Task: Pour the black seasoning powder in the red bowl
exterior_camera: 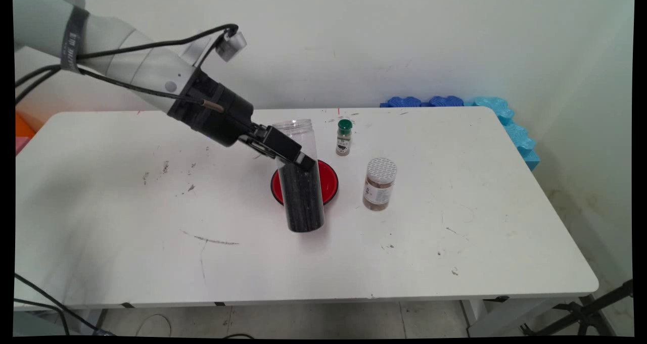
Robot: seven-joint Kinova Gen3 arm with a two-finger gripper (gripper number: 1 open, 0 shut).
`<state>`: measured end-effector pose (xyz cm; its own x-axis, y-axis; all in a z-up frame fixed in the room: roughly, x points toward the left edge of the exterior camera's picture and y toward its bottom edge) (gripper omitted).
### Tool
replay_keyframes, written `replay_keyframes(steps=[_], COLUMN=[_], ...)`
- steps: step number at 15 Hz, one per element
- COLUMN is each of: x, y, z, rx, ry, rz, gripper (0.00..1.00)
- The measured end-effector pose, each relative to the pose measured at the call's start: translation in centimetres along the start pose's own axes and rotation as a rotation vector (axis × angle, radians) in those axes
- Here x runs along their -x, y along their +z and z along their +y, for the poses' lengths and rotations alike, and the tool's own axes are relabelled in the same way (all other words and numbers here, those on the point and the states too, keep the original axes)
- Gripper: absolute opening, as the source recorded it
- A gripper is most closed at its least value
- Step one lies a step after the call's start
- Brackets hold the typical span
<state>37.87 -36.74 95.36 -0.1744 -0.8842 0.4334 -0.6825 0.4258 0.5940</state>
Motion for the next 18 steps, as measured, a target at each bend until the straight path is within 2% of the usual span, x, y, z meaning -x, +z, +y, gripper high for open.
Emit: replay_keyframes(steps=[5,13,18], x=[0.4,0.4,0.4], y=[1.1,2.5,3.2], z=[-1.2,-2.0,-2.5], rx=[0.016,0.036,0.059], ry=[-0.143,-0.271,-0.398], rz=[-0.014,-0.021,-0.023], gripper=[0.0,0.0,0.0])
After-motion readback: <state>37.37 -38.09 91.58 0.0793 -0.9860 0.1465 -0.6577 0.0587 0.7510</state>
